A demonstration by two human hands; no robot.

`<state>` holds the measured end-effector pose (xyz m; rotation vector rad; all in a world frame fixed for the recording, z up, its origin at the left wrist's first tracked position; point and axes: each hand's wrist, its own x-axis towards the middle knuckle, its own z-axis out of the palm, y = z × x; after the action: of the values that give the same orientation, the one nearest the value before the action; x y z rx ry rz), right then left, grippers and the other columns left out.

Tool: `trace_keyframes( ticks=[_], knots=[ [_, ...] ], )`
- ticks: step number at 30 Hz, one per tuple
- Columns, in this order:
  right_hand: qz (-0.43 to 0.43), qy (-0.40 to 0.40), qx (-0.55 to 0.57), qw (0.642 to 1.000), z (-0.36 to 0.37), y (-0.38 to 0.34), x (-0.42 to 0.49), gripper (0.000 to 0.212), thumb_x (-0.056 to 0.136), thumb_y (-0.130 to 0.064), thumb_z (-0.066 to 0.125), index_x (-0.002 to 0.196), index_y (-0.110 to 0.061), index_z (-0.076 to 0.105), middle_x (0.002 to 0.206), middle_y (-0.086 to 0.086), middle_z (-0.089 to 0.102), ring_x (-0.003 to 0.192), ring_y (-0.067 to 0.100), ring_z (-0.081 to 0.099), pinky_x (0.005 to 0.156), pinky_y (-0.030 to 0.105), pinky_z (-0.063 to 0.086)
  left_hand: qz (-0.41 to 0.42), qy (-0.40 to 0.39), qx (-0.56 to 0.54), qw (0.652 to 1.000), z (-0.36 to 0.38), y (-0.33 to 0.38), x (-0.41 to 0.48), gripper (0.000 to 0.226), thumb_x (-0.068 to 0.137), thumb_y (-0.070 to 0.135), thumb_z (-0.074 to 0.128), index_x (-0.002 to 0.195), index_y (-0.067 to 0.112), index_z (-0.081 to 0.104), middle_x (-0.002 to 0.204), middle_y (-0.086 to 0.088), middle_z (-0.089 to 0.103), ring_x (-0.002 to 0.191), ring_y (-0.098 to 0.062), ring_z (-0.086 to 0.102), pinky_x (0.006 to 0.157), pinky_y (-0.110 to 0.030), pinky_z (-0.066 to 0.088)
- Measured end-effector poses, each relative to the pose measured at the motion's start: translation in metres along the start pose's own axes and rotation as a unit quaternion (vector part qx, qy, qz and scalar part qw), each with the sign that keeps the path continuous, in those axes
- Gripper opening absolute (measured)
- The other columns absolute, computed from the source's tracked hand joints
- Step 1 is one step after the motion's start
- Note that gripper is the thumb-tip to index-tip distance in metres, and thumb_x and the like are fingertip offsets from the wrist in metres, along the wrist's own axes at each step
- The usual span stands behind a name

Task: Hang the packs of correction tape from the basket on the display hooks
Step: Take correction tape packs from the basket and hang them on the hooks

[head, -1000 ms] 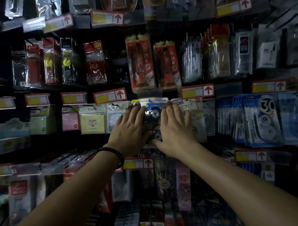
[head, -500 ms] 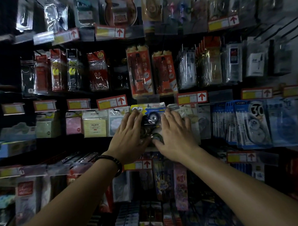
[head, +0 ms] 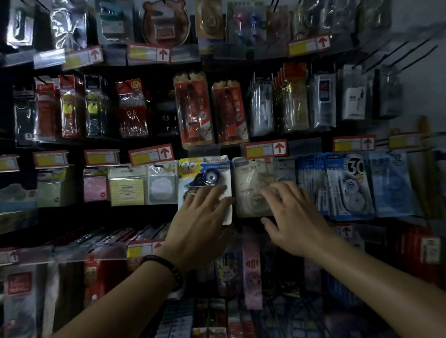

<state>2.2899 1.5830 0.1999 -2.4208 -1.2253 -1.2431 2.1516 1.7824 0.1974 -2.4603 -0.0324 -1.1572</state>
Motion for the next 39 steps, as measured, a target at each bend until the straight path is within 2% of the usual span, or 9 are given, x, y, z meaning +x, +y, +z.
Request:
trace_keyframes(
  ticks=[5, 7, 10, 18, 21, 25, 31, 36, 39],
  knots=[
    [-0.019, -0.066, -0.011, 0.998, 0.001, 0.031, 0.008, 0.086, 0.100, -0.063, 0.045, 0.167, -0.032, 0.002, 0.174, 0.006, -0.011, 0.160, 0.032, -0.001, 0.126, 0.054, 0.022, 0.028, -0.053, 0.075, 0.995, 0.013, 0.027, 0.026, 0.085, 0.098, 0.069, 0.044, 0.167, 0.026, 0.020, 0.177, -0.010, -0.001, 0.164, -0.036, 0.001, 0.130, -0.059, 0.004],
    [-0.050, -0.073, -0.025, 0.996, 0.001, 0.039, 0.016, 0.088, 0.100, -0.065, 0.045, 0.167, -0.034, -0.003, 0.173, 0.002, -0.024, 0.160, 0.032, -0.009, 0.127, 0.055, 0.017, 0.024, -0.062, 0.105, 0.992, 0.015, 0.032, 0.039, 0.087, 0.099, 0.072, 0.037, 0.168, 0.023, 0.015, 0.177, -0.010, -0.008, 0.163, -0.036, -0.010, 0.126, -0.060, -0.015],
    [-0.076, -0.097, -0.032, 0.992, 0.003, 0.041, 0.029, 0.086, 0.100, -0.063, 0.047, 0.166, -0.034, 0.000, 0.172, 0.000, -0.026, 0.160, 0.029, -0.015, 0.128, 0.055, 0.008, 0.012, -0.100, 0.153, 0.983, 0.016, 0.038, 0.053, 0.090, 0.101, 0.072, 0.031, 0.169, 0.020, 0.003, 0.177, -0.010, -0.010, 0.161, -0.035, -0.021, 0.112, -0.061, -0.034],
    [-0.078, -0.116, -0.013, 0.990, 0.031, 0.041, 0.053, 0.087, 0.101, -0.063, 0.046, 0.167, -0.030, 0.001, 0.175, 0.007, -0.017, 0.161, 0.034, -0.011, 0.129, 0.058, 0.007, -0.008, -0.102, 0.175, 0.979, 0.026, 0.044, 0.070, 0.084, 0.102, 0.062, 0.037, 0.168, 0.017, 0.010, 0.177, -0.008, 0.007, 0.163, -0.035, -0.012, 0.107, -0.062, -0.038],
    [-0.072, -0.110, 0.008, 0.991, 0.038, 0.040, 0.062, 0.086, 0.100, -0.063, 0.047, 0.166, -0.028, 0.006, 0.175, 0.009, -0.011, 0.161, 0.035, -0.007, 0.128, 0.060, 0.010, 0.006, -0.078, 0.179, 0.981, 0.033, 0.040, 0.068, 0.078, 0.092, 0.058, 0.053, 0.157, 0.015, 0.046, 0.168, -0.010, 0.037, 0.162, -0.038, 0.011, 0.119, -0.067, -0.020],
    [-0.061, -0.129, 0.021, 0.990, 0.045, 0.041, 0.074, 0.085, 0.100, -0.062, 0.049, 0.166, -0.027, 0.007, 0.175, 0.011, -0.010, 0.161, 0.035, -0.006, 0.128, 0.058, 0.011, 0.032, -0.055, 0.182, 0.981, 0.042, 0.036, 0.063, 0.070, 0.083, 0.056, 0.064, 0.140, 0.016, 0.066, 0.156, -0.010, 0.054, 0.158, -0.038, 0.029, 0.123, -0.071, 0.005],
    [-0.044, -0.147, 0.040, 0.987, 0.050, 0.041, 0.083, 0.082, 0.100, -0.051, 0.056, 0.163, -0.028, 0.010, 0.175, 0.010, -0.009, 0.162, 0.036, -0.006, 0.126, 0.059, 0.012, 0.047, -0.033, 0.176, 0.983, 0.044, 0.029, 0.053, 0.081, 0.076, 0.061, 0.067, 0.144, 0.018, 0.062, 0.153, -0.009, 0.058, 0.152, -0.037, 0.041, 0.122, -0.068, 0.009],
    [-0.043, -0.136, 0.052, 0.988, 0.050, 0.039, 0.085, 0.078, 0.102, -0.050, 0.051, 0.163, -0.026, 0.010, 0.176, 0.010, -0.004, 0.162, 0.034, -0.004, 0.126, 0.059, 0.013, 0.043, -0.023, 0.149, 0.988, 0.041, 0.031, 0.048, 0.070, 0.078, 0.054, 0.056, 0.136, 0.016, 0.068, 0.142, -0.010, 0.066, 0.145, -0.036, 0.051, 0.121, -0.068, 0.012],
    [-0.056, -0.120, 0.058, 0.989, 0.045, 0.041, 0.075, 0.072, 0.104, -0.050, 0.045, 0.164, -0.025, 0.014, 0.176, 0.010, -0.001, 0.161, 0.032, -0.002, 0.128, 0.057, 0.013, 0.036, -0.023, 0.140, 0.989, 0.036, 0.037, 0.048, 0.061, 0.076, 0.047, 0.071, 0.131, 0.019, 0.070, 0.139, -0.007, 0.066, 0.144, -0.033, 0.052, 0.120, -0.065, 0.010]
  ],
)
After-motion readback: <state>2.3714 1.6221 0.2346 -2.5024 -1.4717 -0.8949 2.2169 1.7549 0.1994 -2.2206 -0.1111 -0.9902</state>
